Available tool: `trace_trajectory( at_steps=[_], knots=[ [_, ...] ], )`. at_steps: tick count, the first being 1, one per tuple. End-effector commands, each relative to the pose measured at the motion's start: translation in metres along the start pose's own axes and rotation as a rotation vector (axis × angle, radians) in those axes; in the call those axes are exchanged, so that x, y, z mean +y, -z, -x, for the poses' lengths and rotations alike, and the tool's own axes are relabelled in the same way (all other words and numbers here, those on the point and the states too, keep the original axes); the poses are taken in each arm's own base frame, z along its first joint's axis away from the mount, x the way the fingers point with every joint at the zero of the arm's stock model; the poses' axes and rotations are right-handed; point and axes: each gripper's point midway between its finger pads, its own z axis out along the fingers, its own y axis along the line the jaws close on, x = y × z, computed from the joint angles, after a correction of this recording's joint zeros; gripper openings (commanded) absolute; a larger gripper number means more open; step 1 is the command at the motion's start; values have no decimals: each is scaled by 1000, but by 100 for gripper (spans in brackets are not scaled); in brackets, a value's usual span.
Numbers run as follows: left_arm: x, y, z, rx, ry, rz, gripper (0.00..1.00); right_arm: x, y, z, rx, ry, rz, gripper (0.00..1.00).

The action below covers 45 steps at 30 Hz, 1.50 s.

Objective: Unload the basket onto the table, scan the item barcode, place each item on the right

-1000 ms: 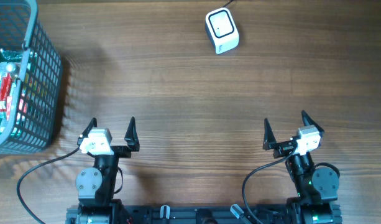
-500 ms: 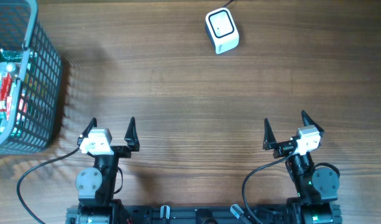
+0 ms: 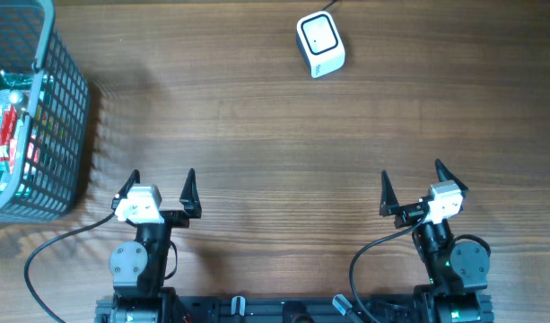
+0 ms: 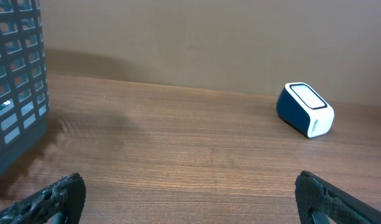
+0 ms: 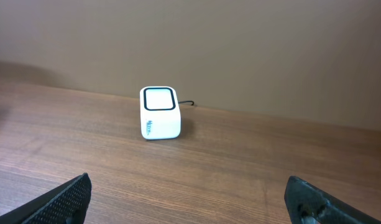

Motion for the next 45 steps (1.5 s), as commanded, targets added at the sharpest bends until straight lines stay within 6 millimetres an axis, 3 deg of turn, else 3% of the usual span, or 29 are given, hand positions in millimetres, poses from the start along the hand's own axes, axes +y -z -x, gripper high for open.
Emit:
trace_trajectory(
  at_steps=[1, 11, 13, 16, 22, 25, 30, 35, 38, 40, 43, 45],
  knots=[
    [-2, 0, -3, 12, -18, -17, 100, 1, 0, 1, -7, 7, 7, 100],
    [0, 0, 5, -21, -41, 2, 100, 1, 0, 1, -7, 7, 7, 100],
    [-1, 0, 14, -58, -43, -2, 100, 1, 0, 1, -7, 6, 7, 100],
    [-10, 4, 44, -176, -77, -42, 100, 1, 0, 1, -7, 7, 7, 100],
    [-43, 40, 135, -316, -119, -169, 100, 1, 0, 1, -7, 6, 7, 100],
    [-49, 58, 175, -261, -114, -165, 100, 1, 0, 1, -7, 7, 7, 100],
    [-55, 71, 214, -38, -91, -145, 100, 1, 0, 1, -7, 7, 8, 100],
    [-67, 61, 236, 218, -58, -178, 100, 1, 0, 1, -7, 7, 7, 100],
    [-69, 43, 248, 255, -51, -183, 100, 1, 0, 1, -7, 7, 7, 100],
    [-68, 32, 245, 281, -48, -181, 100, 1, 0, 1, -7, 7, 7, 100],
    [-60, 10, 245, 287, -90, -142, 100, 1, 0, 1, -7, 7, 7, 100],
    [-45, -4, 249, 277, -29, -41, 100, 1, 0, 1, -7, 7, 7, 100]
  ],
)
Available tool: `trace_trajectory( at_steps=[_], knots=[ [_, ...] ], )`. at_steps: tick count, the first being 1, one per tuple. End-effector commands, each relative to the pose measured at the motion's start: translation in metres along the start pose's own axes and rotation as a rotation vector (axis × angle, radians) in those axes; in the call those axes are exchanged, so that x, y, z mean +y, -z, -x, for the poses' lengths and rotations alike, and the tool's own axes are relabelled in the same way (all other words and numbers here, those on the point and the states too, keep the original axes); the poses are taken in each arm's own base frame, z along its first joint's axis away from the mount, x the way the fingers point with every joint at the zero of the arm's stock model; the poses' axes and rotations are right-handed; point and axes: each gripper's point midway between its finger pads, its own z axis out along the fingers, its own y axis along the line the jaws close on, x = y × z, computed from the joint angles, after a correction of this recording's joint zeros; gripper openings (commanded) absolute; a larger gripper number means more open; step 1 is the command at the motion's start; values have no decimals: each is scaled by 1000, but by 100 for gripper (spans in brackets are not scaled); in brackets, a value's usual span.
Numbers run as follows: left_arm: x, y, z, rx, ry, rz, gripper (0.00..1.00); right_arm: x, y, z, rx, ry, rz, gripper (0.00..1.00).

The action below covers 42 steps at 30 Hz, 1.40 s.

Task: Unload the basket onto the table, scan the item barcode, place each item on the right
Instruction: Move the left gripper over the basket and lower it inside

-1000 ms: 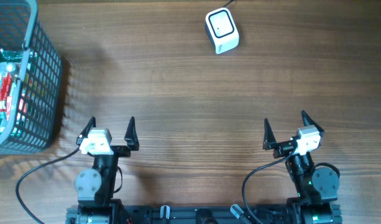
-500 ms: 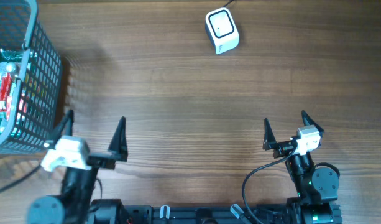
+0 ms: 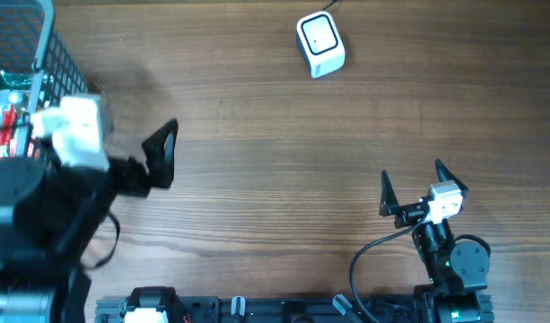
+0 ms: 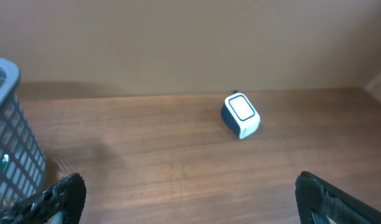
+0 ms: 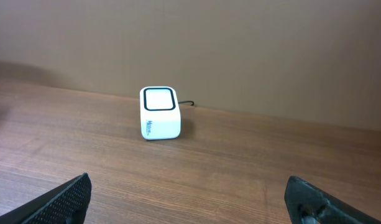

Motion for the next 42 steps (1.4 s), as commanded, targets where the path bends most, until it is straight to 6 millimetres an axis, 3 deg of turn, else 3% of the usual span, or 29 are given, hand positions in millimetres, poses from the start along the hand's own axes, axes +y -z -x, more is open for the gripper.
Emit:
trace_trajectory(
  at_steps=[1, 7, 13, 19, 26, 33, 42],
  knots=[
    [25, -15, 15, -23, 25, 124, 100, 1, 0, 1, -6, 6, 7, 100],
    [85, -21, 35, -22, 36, 420, 100, 1, 0, 1, -6, 6, 7, 100],
    [156, -17, 36, -9, 185, 635, 100, 1, 0, 1, -6, 6, 7, 100],
    [241, -1, 2, 73, 338, 842, 100, 1, 0, 1, -6, 7, 7, 100],
    [308, -4, -49, 182, 509, 860, 100, 1, 0, 1, -6, 7, 7, 100],
    [349, -31, -107, 375, 477, 723, 100, 1, 0, 1, -6, 6, 7, 100],
    [365, -57, -155, 546, 402, 641, 100, 1, 0, 1, -6, 7, 7, 100]
  ],
)
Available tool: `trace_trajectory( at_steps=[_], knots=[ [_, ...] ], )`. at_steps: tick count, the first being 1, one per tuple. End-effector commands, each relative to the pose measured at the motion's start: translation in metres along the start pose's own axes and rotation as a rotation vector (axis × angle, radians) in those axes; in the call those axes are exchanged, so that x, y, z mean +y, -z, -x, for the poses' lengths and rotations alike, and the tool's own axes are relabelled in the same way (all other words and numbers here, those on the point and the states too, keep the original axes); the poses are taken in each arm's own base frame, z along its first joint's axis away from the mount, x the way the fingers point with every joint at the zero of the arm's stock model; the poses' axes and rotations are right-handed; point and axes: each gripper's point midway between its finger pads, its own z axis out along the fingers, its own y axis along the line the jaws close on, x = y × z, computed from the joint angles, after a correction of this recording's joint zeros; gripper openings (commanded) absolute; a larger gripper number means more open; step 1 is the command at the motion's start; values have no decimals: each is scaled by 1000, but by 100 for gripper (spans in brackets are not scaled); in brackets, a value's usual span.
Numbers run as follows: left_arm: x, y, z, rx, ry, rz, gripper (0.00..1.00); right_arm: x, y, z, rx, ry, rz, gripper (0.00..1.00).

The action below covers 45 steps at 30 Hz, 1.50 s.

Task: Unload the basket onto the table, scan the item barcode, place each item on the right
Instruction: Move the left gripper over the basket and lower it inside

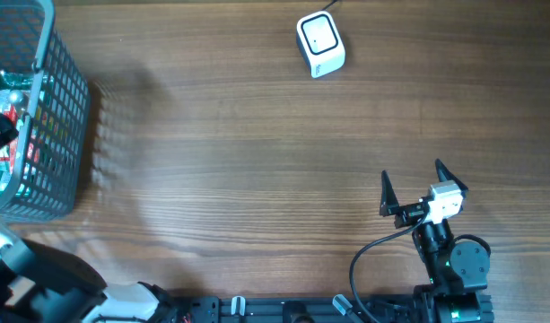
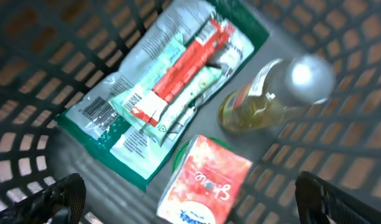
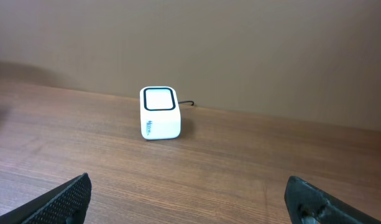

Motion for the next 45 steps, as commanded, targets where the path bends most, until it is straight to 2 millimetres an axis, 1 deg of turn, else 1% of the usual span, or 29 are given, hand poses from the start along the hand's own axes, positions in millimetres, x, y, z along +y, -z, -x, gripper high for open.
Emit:
trace_trajectory(
  at_steps=[1, 7, 10, 13, 23, 26, 30, 39, 43, 44, 45],
  knots=[
    [-3, -12, 0, 20, -101, -32, 100, 1, 0, 1, -6, 7, 7, 100],
    [-3, -37, -15, 95, -141, -57, 100, 1, 0, 1, -6, 6, 7, 100],
    [-2, -45, -22, 125, -137, -61, 100, 1, 0, 1, -6, 7, 7, 100],
    [-2, -53, -28, 150, -182, -72, 100, 1, 0, 1, -6, 7, 7, 100],
    [-8, -70, -39, 194, -258, -115, 100, 1, 0, 1, -6, 7, 7, 100],
    [-8, -78, -46, 222, -272, -131, 100, 1, 0, 1, -6, 7, 7, 100],
    [-17, -85, -54, 239, -292, -196, 100, 1, 0, 1, -6, 7, 7, 100],
    [-17, -102, -67, 290, -279, -211, 100, 1, 0, 1, -6, 7, 7, 100],
    [-16, -105, -66, 287, -280, -210, 100, 1, 0, 1, -6, 7, 7, 100],
    [-16, -105, -66, 285, -280, -209, 99, 1, 0, 1, -6, 7, 7, 100],
    [-16, -105, -65, 283, -281, -209, 93, 1, 0, 1, -6, 7, 7, 100]
  ],
)
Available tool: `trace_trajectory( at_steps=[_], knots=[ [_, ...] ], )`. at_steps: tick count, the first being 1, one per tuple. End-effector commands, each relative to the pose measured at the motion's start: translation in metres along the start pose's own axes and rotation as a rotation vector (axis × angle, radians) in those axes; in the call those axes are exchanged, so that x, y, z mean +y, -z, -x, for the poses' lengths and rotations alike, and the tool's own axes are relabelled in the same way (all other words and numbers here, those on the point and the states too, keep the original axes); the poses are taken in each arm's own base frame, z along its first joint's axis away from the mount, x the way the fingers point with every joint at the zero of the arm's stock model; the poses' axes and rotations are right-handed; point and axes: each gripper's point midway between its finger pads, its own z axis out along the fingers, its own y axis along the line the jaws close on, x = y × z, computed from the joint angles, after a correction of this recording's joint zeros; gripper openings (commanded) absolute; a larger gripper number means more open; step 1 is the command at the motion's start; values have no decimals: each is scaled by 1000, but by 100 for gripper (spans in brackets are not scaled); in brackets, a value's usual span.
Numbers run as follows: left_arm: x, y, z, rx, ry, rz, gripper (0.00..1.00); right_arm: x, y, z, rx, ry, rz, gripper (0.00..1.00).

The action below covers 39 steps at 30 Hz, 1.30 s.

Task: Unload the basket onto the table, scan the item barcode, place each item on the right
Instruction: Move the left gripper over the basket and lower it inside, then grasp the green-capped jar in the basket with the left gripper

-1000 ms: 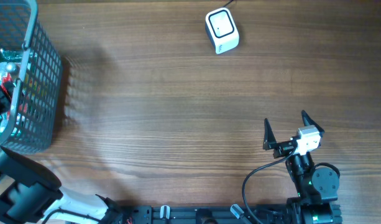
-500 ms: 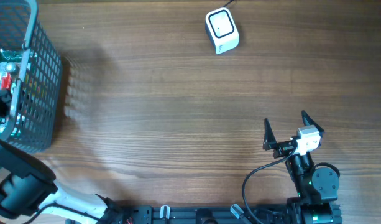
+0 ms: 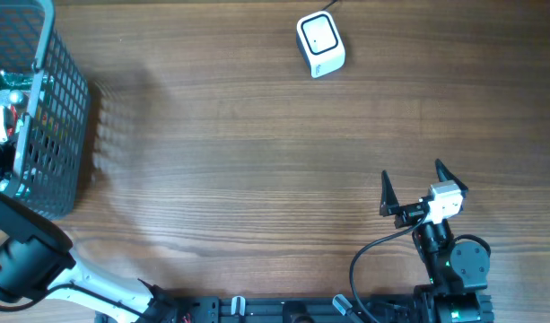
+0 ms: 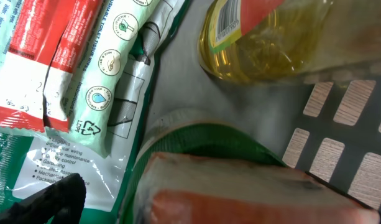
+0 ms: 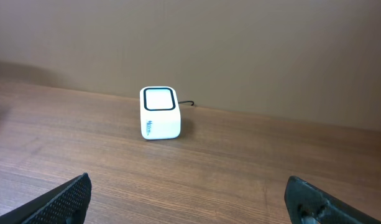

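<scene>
The white barcode scanner [image 3: 320,43] stands at the table's far edge, also seen from the right wrist [image 5: 159,112]. My left gripper [image 4: 190,205] is deep in the grey basket [image 3: 64,108], open, right over a red carton [image 4: 240,193]. Only its left finger [image 4: 53,199] shows; the carton hides the other. Beside the carton lie a green-and-white packet with red sticks [image 4: 84,81] and a bottle of yellow liquid [image 4: 265,43]. My right gripper [image 3: 411,184] rests open near the front right with nothing in it.
The basket's mesh wall [image 4: 339,124] stands close on the right of the carton. The scanner's cable runs off the far edge of the wooden table [image 3: 257,161].
My left gripper has come down much closer to the basket's contents; the red carton now fills the lower part of its view. The right arm has not moved.
Both grippers stood open at the table's front. Then the left arm was raised and over by the basket. Then its camera looked down on the packet, bottle and carton inside. Now it sits low against the carton, still open.
</scene>
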Motion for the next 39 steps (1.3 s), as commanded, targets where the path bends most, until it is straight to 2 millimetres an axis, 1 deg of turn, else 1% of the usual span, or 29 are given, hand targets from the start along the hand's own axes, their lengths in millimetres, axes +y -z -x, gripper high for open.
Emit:
trace_trajectory(
  at_steps=[1, 2, 3, 9, 10, 14, 18, 22, 26, 29, 30, 33, 34, 35, 37, 38, 39],
  knots=[
    [-3, -2, 6, -18, -34, -18, 89, 1, 0, 1, -5, 6, 7, 100],
    [-3, -2, 7, -21, -34, -17, 83, 1, 0, 1, -5, 6, 7, 100],
    [-3, -2, 7, -21, -29, -17, 80, 1, 0, 1, -5, 6, 7, 100],
    [-3, -3, 7, -20, -20, -18, 75, 1, 0, 1, -5, 6, 7, 100],
    [-3, -3, 7, -19, -20, -19, 70, 1, 0, 1, -5, 6, 7, 100],
    [-4, -1, 6, -17, 12, -20, 66, 1, 0, 1, -5, 6, 7, 100],
    [-4, 11, 12, -48, 15, -6, 59, 1, 0, 1, -5, 6, 7, 100],
    [-5, 34, 23, -114, -1, 23, 59, 1, 0, 1, -5, 6, 7, 100],
    [-9, 70, 35, -202, -25, 61, 59, 1, 0, 1, -5, 6, 7, 100],
    [-13, 110, 50, -317, -56, 111, 59, 1, 0, 1, -5, 6, 7, 100],
    [-15, 124, 54, -356, -66, 128, 61, 1, 0, 1, -5, 6, 7, 100],
    [-22, 170, 65, -487, -94, 185, 63, 1, 0, 1, -5, 6, 7, 99],
    [-25, 193, 70, -553, -91, 210, 63, 1, 0, 1, -5, 6, 7, 100],
    [-27, 207, 73, -593, -93, 223, 63, 1, 0, 1, -5, 6, 7, 100],
    [-34, 242, 77, -697, -80, 249, 63, 1, 0, 1, -5, 6, 7, 100],
    [-37, 255, 78, -735, -69, 254, 64, 1, 0, 1, -5, 6, 7, 100],
    [-43, 274, 79, -795, -41, 254, 65, 1, 0, 1, -5, 6, 7, 100]
  ],
)
